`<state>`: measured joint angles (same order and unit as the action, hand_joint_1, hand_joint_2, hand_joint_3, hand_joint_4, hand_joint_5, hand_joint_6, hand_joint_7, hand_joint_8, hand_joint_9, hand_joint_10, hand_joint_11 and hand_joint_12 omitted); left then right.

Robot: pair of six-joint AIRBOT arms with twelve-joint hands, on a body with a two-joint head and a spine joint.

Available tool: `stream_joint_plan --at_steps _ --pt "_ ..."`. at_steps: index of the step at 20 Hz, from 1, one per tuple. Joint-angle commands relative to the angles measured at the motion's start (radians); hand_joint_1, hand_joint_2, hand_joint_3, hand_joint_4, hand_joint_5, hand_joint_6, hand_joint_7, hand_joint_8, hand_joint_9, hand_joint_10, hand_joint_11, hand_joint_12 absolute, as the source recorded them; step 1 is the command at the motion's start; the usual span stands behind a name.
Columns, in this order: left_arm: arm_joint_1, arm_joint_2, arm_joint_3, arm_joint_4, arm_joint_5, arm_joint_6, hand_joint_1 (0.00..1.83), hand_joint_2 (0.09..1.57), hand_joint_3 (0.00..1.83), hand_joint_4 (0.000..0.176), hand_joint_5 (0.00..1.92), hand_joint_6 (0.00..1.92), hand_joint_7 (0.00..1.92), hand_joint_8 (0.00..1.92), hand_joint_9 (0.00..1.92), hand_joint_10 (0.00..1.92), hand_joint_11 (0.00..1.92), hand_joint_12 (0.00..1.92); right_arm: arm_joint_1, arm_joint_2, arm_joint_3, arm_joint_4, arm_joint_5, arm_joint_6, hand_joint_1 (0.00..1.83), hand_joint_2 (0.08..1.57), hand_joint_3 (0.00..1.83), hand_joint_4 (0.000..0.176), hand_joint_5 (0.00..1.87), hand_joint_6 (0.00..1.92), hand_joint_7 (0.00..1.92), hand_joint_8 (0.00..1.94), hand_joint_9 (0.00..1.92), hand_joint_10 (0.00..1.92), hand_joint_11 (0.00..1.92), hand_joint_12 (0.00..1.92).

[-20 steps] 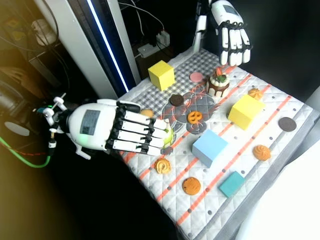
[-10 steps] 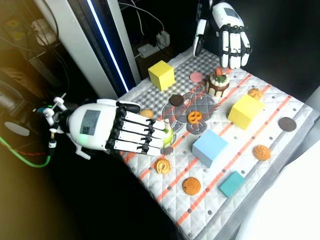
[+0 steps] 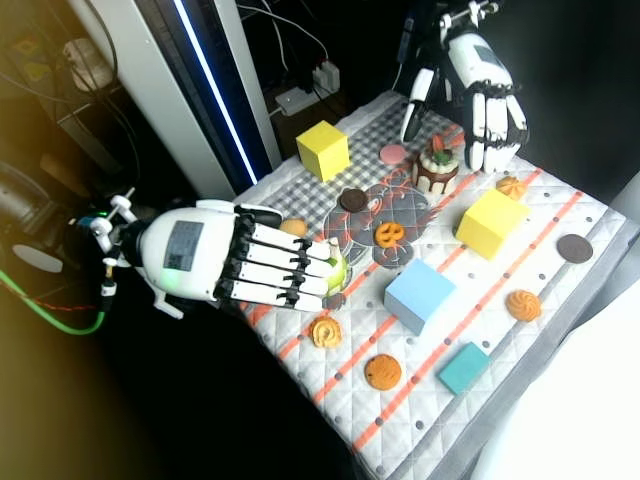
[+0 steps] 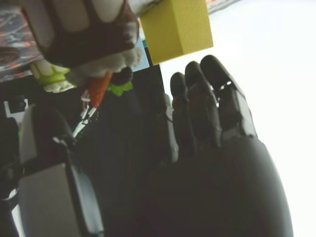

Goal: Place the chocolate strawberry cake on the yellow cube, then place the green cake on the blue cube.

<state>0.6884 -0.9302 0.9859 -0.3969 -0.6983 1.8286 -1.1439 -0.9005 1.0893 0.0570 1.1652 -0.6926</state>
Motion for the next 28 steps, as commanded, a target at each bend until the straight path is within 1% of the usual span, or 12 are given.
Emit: stream_joint_plan --at_steps 1,3,10,12,13,14,15,16,18,21,24,28 --pt "-0.018 -0.004 0.006 0.015 -0.070 -0.004 0.95 0.82 0.00 0.067 0.47 0.00 0.54 0.00 0.53 0.02 0.00 1.28 0.013 0.000 0.005 0.014 0.117 0.003 0.43 1.20 0.00 0.000 0.58 0.00 0.45 0.00 0.41 0.00 0.38 0.13" --pt "-0.023 -0.009 0.011 0.023 -0.047 -0.003 0.98 0.83 0.00 0.049 0.54 0.01 0.61 0.01 0.60 0.03 0.02 1.36 0.013 0.000 0.005 0.014 0.117 0.003 0.45 1.20 0.00 0.000 0.58 0.00 0.46 0.00 0.42 0.01 0.39 0.13" --pt "-0.026 -0.015 0.019 0.032 -0.005 0.001 1.00 0.86 0.00 0.061 0.60 0.00 0.69 0.01 0.67 0.04 0.06 1.35 0.009 -0.001 0.004 0.015 0.117 0.009 0.45 1.19 0.00 0.004 0.57 0.00 0.46 0.00 0.45 0.00 0.42 0.13" --pt "-0.030 -0.021 0.022 0.035 0.000 0.001 1.00 0.92 0.00 0.020 0.70 0.01 0.81 0.02 0.78 0.08 0.17 1.35 0.009 -0.002 0.004 0.015 0.117 0.009 0.46 1.20 0.00 0.010 0.57 0.00 0.45 0.00 0.44 0.00 0.41 0.13" --pt "-0.032 -0.022 0.023 0.037 0.004 0.001 1.11 0.99 0.00 0.000 0.90 0.02 1.03 0.05 0.97 0.18 0.36 1.36 0.009 -0.002 0.004 0.015 0.117 0.009 0.43 1.20 0.00 0.009 0.57 0.00 0.45 0.00 0.44 0.00 0.42 0.12" --pt "-0.033 -0.022 0.023 0.037 0.003 0.001 1.23 1.08 0.00 0.000 0.96 0.62 1.06 0.84 0.86 0.72 0.35 1.54 0.009 -0.002 0.004 0.015 0.117 0.009 0.41 1.21 0.00 0.000 0.57 0.00 0.46 0.00 0.45 0.01 0.43 0.13" --pt "-0.034 -0.022 0.023 0.037 0.003 0.001 1.23 1.08 0.00 0.000 0.96 0.62 1.06 0.84 0.86 0.72 0.35 1.54 0.009 -0.002 0.004 0.015 0.117 0.009 0.41 1.21 0.00 0.000 0.57 0.00 0.46 0.00 0.45 0.01 0.43 0.13" --pt "-0.035 -0.023 0.023 0.037 0.000 0.001 1.24 1.12 0.00 0.000 0.98 0.81 0.97 1.19 0.72 1.20 0.30 1.69 0.009 -0.002 0.004 0.015 0.117 0.009 0.44 1.21 0.00 0.000 0.58 0.00 0.46 0.00 0.45 0.00 0.42 0.12" --pt "-0.043 -0.027 0.023 0.035 -0.013 0.001 1.23 1.13 0.00 0.000 0.95 0.88 0.97 1.18 0.75 1.19 0.33 1.69 0.008 -0.003 0.004 0.015 0.117 0.009 0.43 1.22 0.00 0.000 0.58 0.00 0.46 0.00 0.45 0.00 0.43 0.12" --pt "-0.055 -0.027 0.022 0.031 -0.042 0.000 1.18 1.09 0.00 0.000 1.05 0.82 0.83 1.50 0.77 1.81 0.55 1.92 0.007 -0.004 0.004 0.015 0.117 0.011 0.38 1.22 0.00 0.000 0.58 0.00 0.46 0.00 0.43 0.00 0.41 0.10" --pt "-0.088 -0.023 0.028 0.029 -0.080 0.000 1.25 1.09 0.00 0.000 1.07 0.68 1.02 1.12 0.82 1.17 0.43 1.64 0.007 -0.004 0.004 0.015 0.117 0.011 0.40 1.22 0.00 0.000 0.58 0.00 0.46 0.00 0.42 0.00 0.40 0.10" --pt "-0.172 -0.046 0.078 0.026 -0.071 0.000 1.26 1.08 0.00 0.000 1.05 0.69 1.06 1.06 0.96 1.07 0.61 1.61 0.007 -0.006 0.006 0.015 0.117 0.011 0.42 1.21 0.00 0.000 0.58 0.00 0.45 0.00 0.42 0.00 0.40 0.09"
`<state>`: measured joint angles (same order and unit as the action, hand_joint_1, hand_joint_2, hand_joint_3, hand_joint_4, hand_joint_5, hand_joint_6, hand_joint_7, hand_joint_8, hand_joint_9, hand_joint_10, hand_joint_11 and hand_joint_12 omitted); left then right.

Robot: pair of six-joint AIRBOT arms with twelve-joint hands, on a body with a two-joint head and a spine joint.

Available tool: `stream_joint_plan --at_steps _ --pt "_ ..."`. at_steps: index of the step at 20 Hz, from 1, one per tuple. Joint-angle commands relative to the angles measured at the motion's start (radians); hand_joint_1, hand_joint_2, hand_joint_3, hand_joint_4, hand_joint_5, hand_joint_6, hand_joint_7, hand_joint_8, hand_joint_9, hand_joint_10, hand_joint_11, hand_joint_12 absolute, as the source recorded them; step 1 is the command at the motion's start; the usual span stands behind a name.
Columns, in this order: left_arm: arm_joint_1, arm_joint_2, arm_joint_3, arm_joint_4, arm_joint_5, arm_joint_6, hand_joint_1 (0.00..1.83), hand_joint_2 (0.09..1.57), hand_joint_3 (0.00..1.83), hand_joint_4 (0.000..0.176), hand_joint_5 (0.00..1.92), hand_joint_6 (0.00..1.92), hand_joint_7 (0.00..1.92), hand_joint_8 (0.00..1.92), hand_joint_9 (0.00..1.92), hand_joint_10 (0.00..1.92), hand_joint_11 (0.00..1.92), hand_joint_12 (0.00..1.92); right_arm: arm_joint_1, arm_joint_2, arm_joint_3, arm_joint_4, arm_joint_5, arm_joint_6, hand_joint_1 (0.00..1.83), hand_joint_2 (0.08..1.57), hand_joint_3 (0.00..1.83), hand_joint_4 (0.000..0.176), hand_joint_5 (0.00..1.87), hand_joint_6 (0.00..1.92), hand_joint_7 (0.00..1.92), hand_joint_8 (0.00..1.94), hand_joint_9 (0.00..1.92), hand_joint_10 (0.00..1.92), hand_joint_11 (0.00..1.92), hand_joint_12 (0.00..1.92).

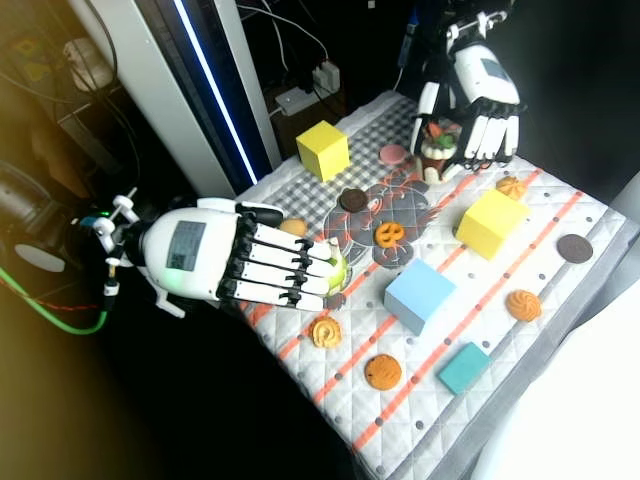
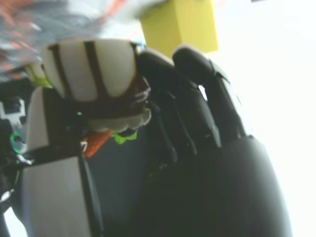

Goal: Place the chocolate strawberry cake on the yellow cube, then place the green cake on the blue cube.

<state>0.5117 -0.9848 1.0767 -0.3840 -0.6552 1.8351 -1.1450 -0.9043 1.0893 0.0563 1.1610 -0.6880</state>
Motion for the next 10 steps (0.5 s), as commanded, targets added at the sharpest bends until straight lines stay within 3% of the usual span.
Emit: stream_joint_plan --at_steps 1,2,3,4,5,9,10 --pt "-0.030 -0.010 0.017 0.009 -0.092 -0.006 1.28 1.08 0.00 0.000 1.07 0.63 1.07 1.08 1.06 1.05 0.76 1.60 0.008 -0.002 0.006 0.015 0.121 0.006 0.42 1.22 0.00 0.000 0.58 0.00 0.46 0.00 0.42 0.00 0.40 0.09" --pt "-0.049 -0.022 0.033 0.006 -0.076 -0.006 1.28 1.08 0.00 0.000 1.07 0.63 1.07 1.08 1.06 1.05 0.76 1.60 0.008 -0.002 0.007 0.015 0.121 0.006 0.42 1.22 0.00 0.000 0.58 0.00 0.46 0.00 0.42 0.00 0.40 0.09" --pt "-0.089 -0.047 0.076 -0.002 -0.036 -0.006 1.27 1.11 0.00 0.000 1.02 0.66 1.00 1.22 0.97 1.30 0.65 1.80 0.008 -0.003 0.007 0.015 0.121 0.006 0.44 1.23 0.00 0.000 0.57 0.00 0.45 0.00 0.42 0.00 0.40 0.09" --pt "-0.107 -0.058 0.095 -0.007 -0.019 -0.006 1.27 1.11 0.00 0.000 1.02 0.66 1.00 1.22 0.97 1.30 0.65 1.80 0.008 -0.003 0.007 0.015 0.121 0.006 0.44 1.23 0.00 0.000 0.57 0.00 0.45 0.00 0.42 0.00 0.40 0.09" --pt "-0.142 -0.082 0.133 -0.019 0.016 -0.006 1.26 1.13 0.00 0.000 0.99 0.73 0.94 1.30 0.85 1.44 0.48 1.90 0.010 -0.004 0.008 0.014 0.121 0.006 0.41 1.23 0.00 0.000 0.57 0.00 0.46 0.00 0.43 0.00 0.42 0.09" --pt "-0.184 -0.131 0.208 -0.050 0.068 -0.007 1.25 1.14 0.00 0.000 0.96 0.77 0.94 1.30 0.80 1.48 0.28 1.92 0.011 -0.009 0.013 0.011 0.121 0.006 0.47 1.22 0.00 0.000 0.58 0.00 0.46 0.00 0.43 0.00 0.41 0.08" --pt "-0.194 -0.153 0.239 -0.061 0.092 -0.007 1.26 1.12 0.00 0.000 0.99 0.74 0.97 1.25 0.79 1.41 0.25 1.86 0.015 -0.012 0.017 0.006 0.117 0.007 0.47 1.22 0.00 0.000 0.59 0.01 0.47 0.00 0.43 0.00 0.42 0.09"
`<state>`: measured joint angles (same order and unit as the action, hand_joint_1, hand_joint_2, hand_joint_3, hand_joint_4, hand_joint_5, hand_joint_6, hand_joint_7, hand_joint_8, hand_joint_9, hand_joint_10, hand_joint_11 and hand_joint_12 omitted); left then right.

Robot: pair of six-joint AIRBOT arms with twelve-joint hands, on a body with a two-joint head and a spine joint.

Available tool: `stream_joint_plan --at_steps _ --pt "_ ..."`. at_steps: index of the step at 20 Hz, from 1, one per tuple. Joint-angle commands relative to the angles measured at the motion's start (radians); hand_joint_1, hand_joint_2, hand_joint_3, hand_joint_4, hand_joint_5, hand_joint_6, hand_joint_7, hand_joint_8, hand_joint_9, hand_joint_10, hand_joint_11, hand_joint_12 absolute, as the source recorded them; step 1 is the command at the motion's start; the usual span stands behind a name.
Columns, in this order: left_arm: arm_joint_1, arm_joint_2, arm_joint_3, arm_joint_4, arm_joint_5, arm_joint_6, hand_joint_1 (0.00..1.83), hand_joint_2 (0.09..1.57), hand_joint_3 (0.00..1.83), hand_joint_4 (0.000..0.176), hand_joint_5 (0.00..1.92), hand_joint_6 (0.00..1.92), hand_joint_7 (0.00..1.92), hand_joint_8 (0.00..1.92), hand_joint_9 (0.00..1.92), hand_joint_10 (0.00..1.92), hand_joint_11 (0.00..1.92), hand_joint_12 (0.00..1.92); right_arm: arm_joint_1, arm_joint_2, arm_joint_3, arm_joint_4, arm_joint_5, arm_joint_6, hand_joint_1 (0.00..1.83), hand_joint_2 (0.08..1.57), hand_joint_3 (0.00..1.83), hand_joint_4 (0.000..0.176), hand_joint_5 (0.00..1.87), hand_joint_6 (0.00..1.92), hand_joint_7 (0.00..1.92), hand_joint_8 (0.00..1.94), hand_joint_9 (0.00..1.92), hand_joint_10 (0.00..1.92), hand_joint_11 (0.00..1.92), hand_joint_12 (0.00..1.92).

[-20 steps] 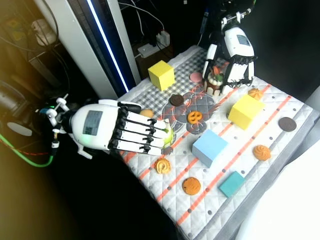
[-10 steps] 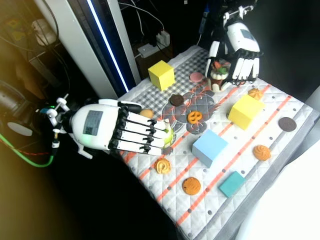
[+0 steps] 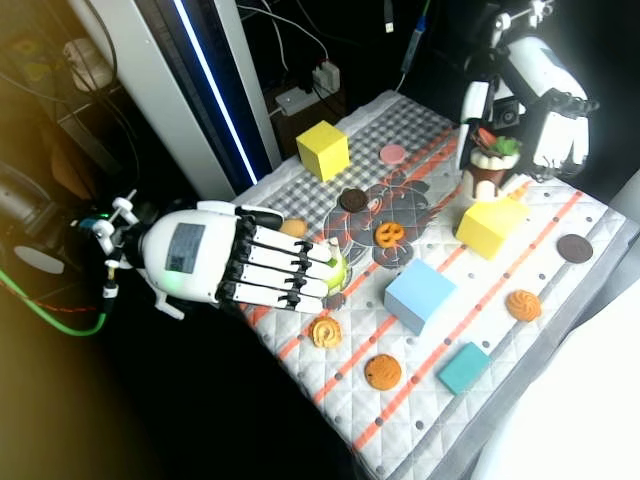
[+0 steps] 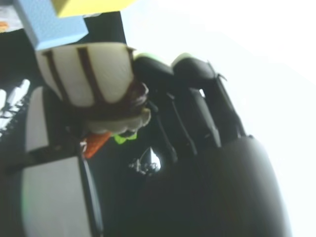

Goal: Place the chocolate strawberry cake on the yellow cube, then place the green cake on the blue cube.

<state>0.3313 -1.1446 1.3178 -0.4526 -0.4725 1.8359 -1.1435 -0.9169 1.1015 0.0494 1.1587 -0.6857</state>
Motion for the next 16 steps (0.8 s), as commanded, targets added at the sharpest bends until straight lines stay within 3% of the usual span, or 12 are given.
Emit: stream_joint_plan --at_steps 1,2,5,8,11,12,14,15,16 --pt "-0.020 -0.009 0.024 0.000 -0.069 -0.007 1.26 1.11 0.00 0.000 1.01 0.70 0.99 1.22 0.82 1.29 0.24 1.77 0.022 -0.003 0.008 0.005 0.111 0.005 0.47 1.22 0.00 0.000 0.58 0.00 0.47 0.00 0.43 0.00 0.42 0.08" --pt "-0.025 -0.021 0.044 -0.003 -0.050 -0.007 1.26 1.12 0.00 0.000 1.01 0.67 0.96 1.28 0.85 1.38 0.36 1.81 0.029 -0.006 0.011 -0.002 0.105 0.008 0.48 1.22 0.00 0.000 0.58 0.00 0.47 0.00 0.44 0.01 0.43 0.09" --pt "-0.037 -0.057 0.100 -0.003 0.013 -0.007 1.26 1.11 0.00 0.000 1.03 0.67 0.98 1.23 0.83 1.18 0.22 1.64 0.038 -0.010 0.016 -0.015 0.097 0.011 0.48 1.23 0.00 0.000 0.60 0.01 0.49 0.01 0.46 0.01 0.44 0.09" --pt "-0.036 -0.072 0.115 -0.007 0.021 -0.007 1.26 1.11 0.00 0.000 1.05 0.63 0.97 1.26 0.84 1.27 0.27 1.66 0.038 -0.014 0.020 -0.021 0.097 0.018 0.52 1.23 0.00 0.000 0.60 0.01 0.50 0.01 0.47 0.01 0.45 0.09" --pt "-0.026 -0.079 0.124 -0.009 0.029 -0.007 1.27 1.10 0.00 0.000 1.08 0.57 0.99 1.22 0.87 1.15 0.30 1.59 0.038 -0.015 0.022 -0.022 0.097 0.019 0.54 1.23 0.00 0.000 0.61 0.01 0.51 0.01 0.48 0.01 0.47 0.09" --pt "-0.024 -0.081 0.125 -0.011 0.029 -0.007 1.27 1.10 0.00 0.000 1.05 0.62 0.99 1.22 0.88 1.17 0.30 1.62 0.038 -0.016 0.022 -0.022 0.097 0.019 0.55 1.23 0.00 0.000 0.62 0.01 0.51 0.01 0.49 0.01 0.48 0.09" --pt "-0.020 -0.082 0.125 -0.015 0.029 -0.008 1.25 1.14 0.00 0.000 0.85 0.97 1.01 1.15 0.88 1.07 0.25 1.56 0.038 -0.018 0.023 -0.022 0.097 0.021 0.53 1.24 0.00 0.000 0.62 0.00 0.52 0.01 0.49 0.01 0.48 0.09" --pt "-0.017 -0.082 0.125 -0.016 0.029 -0.008 1.32 1.12 0.00 0.000 0.72 0.52 0.97 1.07 0.86 0.98 0.23 1.50 0.038 -0.019 0.023 -0.022 0.097 0.021 0.53 1.24 0.00 0.000 0.62 0.00 0.51 0.00 0.49 0.01 0.48 0.09" --pt "-0.013 -0.082 0.125 -0.018 0.030 -0.008 1.33 1.12 0.00 0.000 0.71 0.25 0.94 1.09 0.83 1.00 0.22 1.54 0.038 -0.019 0.023 -0.022 0.097 0.021 0.55 1.24 0.00 0.000 0.62 0.00 0.52 0.00 0.49 0.00 0.48 0.08"
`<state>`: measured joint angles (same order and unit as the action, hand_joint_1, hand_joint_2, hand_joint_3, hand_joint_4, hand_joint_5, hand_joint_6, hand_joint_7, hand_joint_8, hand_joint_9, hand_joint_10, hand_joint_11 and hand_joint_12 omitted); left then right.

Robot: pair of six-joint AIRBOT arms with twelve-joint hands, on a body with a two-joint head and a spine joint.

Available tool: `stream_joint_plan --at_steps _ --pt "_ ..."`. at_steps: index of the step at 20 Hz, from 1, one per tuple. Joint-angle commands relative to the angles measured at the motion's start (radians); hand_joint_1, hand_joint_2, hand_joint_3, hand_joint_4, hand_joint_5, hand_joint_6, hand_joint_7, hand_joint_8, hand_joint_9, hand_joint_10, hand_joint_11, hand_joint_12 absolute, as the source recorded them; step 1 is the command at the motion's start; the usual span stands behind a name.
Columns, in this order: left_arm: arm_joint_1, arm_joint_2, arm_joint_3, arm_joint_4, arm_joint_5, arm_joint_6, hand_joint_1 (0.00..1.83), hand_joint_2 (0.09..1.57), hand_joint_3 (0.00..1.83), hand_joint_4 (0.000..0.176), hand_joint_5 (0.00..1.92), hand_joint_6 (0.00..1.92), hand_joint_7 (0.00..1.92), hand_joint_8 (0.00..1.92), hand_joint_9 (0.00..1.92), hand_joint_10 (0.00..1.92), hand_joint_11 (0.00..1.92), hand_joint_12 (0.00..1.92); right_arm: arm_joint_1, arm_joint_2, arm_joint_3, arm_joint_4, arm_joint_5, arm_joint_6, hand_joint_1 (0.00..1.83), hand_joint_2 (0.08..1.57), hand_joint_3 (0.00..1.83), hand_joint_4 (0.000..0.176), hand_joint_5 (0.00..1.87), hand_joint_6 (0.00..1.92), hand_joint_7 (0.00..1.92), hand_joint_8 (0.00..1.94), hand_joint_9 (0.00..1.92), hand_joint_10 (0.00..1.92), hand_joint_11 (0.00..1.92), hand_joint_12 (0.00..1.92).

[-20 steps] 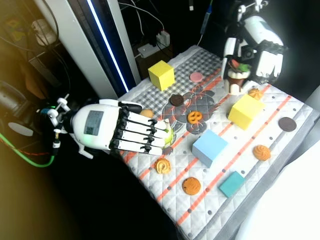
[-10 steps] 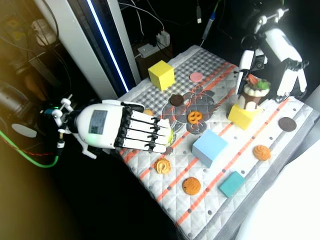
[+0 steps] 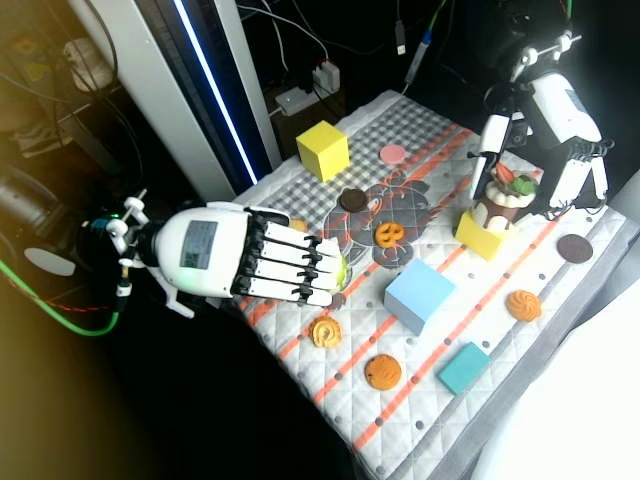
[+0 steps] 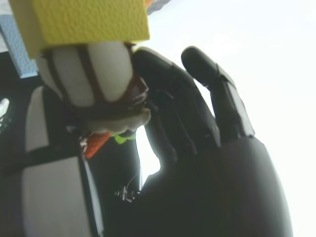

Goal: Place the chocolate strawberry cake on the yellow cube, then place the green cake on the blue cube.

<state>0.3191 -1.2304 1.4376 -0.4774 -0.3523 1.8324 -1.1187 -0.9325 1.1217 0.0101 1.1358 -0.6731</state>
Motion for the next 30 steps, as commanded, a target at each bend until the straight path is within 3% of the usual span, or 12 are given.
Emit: stream_joint_plan --at_steps 1,4,10,14,15,17,18,21,23,28,29,30 --pt "0.003 0.004 0.005 0.005 -0.090 -0.004 1.07 1.06 0.00 0.006 0.68 0.12 0.83 0.85 0.78 1.05 0.22 1.60 0.013 -0.004 0.003 0.017 0.120 0.009 0.53 1.24 0.00 0.000 0.62 0.00 0.51 0.00 0.49 0.00 0.48 0.08" --pt "0.008 0.010 0.001 -0.001 -0.091 -0.004 0.97 1.04 0.00 0.001 0.67 0.02 0.80 0.65 0.72 1.05 0.21 1.56 0.013 -0.004 0.003 0.017 0.120 0.011 0.54 1.23 0.00 0.000 0.63 0.01 0.51 0.00 0.49 0.00 0.49 0.08" --pt "0.020 0.023 -0.017 -0.001 -0.101 -0.004 0.95 1.01 0.00 0.021 0.66 0.00 0.73 0.64 0.68 1.04 0.24 1.54 0.012 -0.005 0.003 0.017 0.120 0.019 0.58 1.23 0.00 0.003 0.63 0.00 0.52 0.00 0.49 0.00 0.47 0.07" --pt "0.028 0.033 -0.027 -0.010 -0.111 -0.004 0.90 1.00 0.00 0.034 0.48 0.00 0.62 0.59 0.60 1.10 0.22 1.67 0.010 -0.005 0.003 0.017 0.120 0.023 0.61 1.24 0.00 0.051 0.58 0.00 0.50 0.00 0.46 0.00 0.45 0.05" --pt "0.031 0.037 -0.029 -0.014 -0.113 -0.004 0.86 1.01 0.00 0.042 0.44 0.00 0.59 0.58 0.58 1.11 0.20 1.67 0.010 -0.005 0.003 0.017 0.120 0.024 0.59 1.25 0.00 0.065 0.58 0.00 0.50 0.00 0.46 0.00 0.45 0.05" --pt "0.033 0.045 -0.036 -0.016 -0.117 -0.004 0.88 0.96 0.00 0.075 0.25 0.00 0.44 0.46 0.43 0.97 0.04 1.64 0.010 -0.005 0.002 0.017 0.120 0.024 0.59 1.25 0.00 0.050 0.58 0.00 0.50 0.00 0.46 0.00 0.45 0.05" --pt "0.035 0.049 -0.041 -0.016 -0.121 -0.004 0.88 0.94 0.00 0.113 0.13 0.00 0.36 0.30 0.37 0.83 0.01 1.56 0.009 -0.005 0.002 0.017 0.120 0.025 0.60 1.25 0.00 0.042 0.58 0.00 0.50 0.00 0.46 0.00 0.45 0.05" --pt "0.037 0.060 -0.056 -0.011 -0.137 -0.003 0.80 0.93 0.00 0.173 0.01 0.00 0.22 0.01 0.28 0.29 0.00 1.18 0.009 -0.005 0.002 0.018 0.120 0.025 0.60 1.25 0.00 0.053 0.57 0.00 0.49 0.00 0.45 0.00 0.44 0.04" --pt "0.037 0.064 -0.060 -0.010 -0.141 -0.003 0.82 0.92 0.00 0.172 0.03 0.00 0.14 0.00 0.21 0.09 0.00 0.95 0.009 -0.005 0.002 0.018 0.120 0.025 0.58 1.24 0.00 0.000 0.62 0.01 0.53 0.01 0.47 0.01 0.46 0.05" --pt "0.064 0.108 -0.122 0.004 -0.207 -0.003 0.79 0.90 0.00 0.171 0.00 0.00 0.08 0.00 0.13 0.01 0.00 0.59 0.009 -0.005 0.002 0.023 0.120 0.025 0.52 1.23 0.00 0.000 0.61 0.00 0.51 0.00 0.47 0.00 0.46 0.05" --pt "0.088 0.137 -0.167 0.019 -0.245 -0.003 0.79 0.88 0.00 0.175 0.00 0.00 0.04 0.00 0.08 0.00 0.00 0.47 0.012 -0.004 0.003 0.026 0.120 0.025 0.55 1.22 0.00 0.000 0.59 0.00 0.49 0.00 0.45 0.00 0.44 0.04" --pt "0.125 0.169 -0.213 0.030 -0.286 -0.003 0.78 0.88 0.00 0.176 0.00 0.00 0.01 0.00 0.01 0.00 0.00 0.09 0.016 -0.004 0.003 0.026 0.121 0.025 0.57 1.18 0.00 0.000 0.55 0.00 0.45 0.00 0.42 0.00 0.42 0.03"
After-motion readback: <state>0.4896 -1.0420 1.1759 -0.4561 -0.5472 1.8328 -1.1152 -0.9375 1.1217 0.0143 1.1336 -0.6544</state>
